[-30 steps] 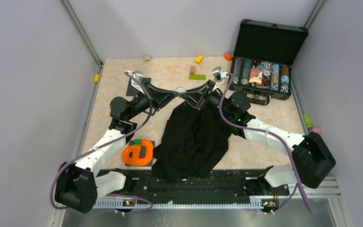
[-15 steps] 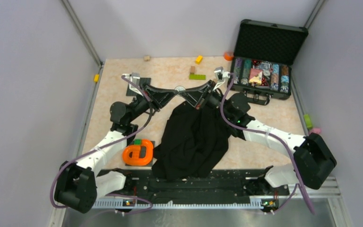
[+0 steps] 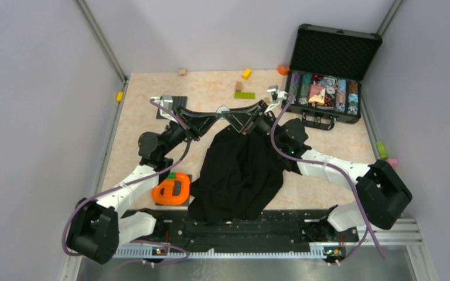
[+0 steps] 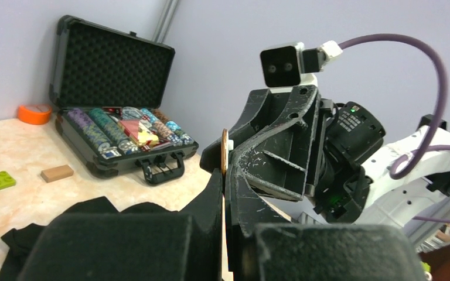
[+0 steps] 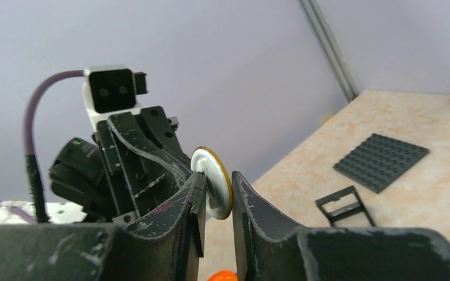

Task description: Remove the brooch from the garment

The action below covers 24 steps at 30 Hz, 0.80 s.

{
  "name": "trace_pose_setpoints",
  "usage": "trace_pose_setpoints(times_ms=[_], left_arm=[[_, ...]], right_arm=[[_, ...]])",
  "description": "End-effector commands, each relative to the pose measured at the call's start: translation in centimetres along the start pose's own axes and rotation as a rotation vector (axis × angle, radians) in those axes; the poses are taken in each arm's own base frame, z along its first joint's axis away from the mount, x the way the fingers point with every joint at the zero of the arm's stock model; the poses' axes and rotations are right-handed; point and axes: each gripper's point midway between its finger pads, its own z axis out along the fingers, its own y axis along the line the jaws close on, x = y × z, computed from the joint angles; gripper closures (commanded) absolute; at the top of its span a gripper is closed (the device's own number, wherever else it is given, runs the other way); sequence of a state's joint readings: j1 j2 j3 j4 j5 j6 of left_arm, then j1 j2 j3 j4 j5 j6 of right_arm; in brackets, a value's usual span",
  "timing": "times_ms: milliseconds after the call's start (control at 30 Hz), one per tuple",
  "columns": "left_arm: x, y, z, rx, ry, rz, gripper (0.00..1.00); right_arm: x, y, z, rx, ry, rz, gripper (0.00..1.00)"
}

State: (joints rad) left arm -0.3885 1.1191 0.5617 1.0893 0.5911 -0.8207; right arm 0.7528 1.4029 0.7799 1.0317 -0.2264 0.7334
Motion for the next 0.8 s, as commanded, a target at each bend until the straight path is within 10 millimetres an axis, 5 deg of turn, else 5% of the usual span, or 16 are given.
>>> trace_pose_setpoints(times_ms=[0,200,567,767], left_arm=[[-0.2,-3.9,0.0,0.127,0.040,0.057,1.00],[-0.7,-3.9,0.2,0.089,0.073,0.085,1.00],[-1.1,-4.2,0.5,0.089,0.084,0.074,1.00],[-1.4,-4.4,0.4,0.093,0.068,0.083,1.00]], right_arm=[[-0.4,-2.5,1.1,0.139,0.028,-0.152,0.77],[0.6,-3.5,0.3,0.198,0.116,-0.294,0.77],[0.3,-1.8,-0.6,0.093,0.141,-0.457,0.73],[-0.1,-1.5,-0.8,0.090,0.134,-0.477,0.80]])
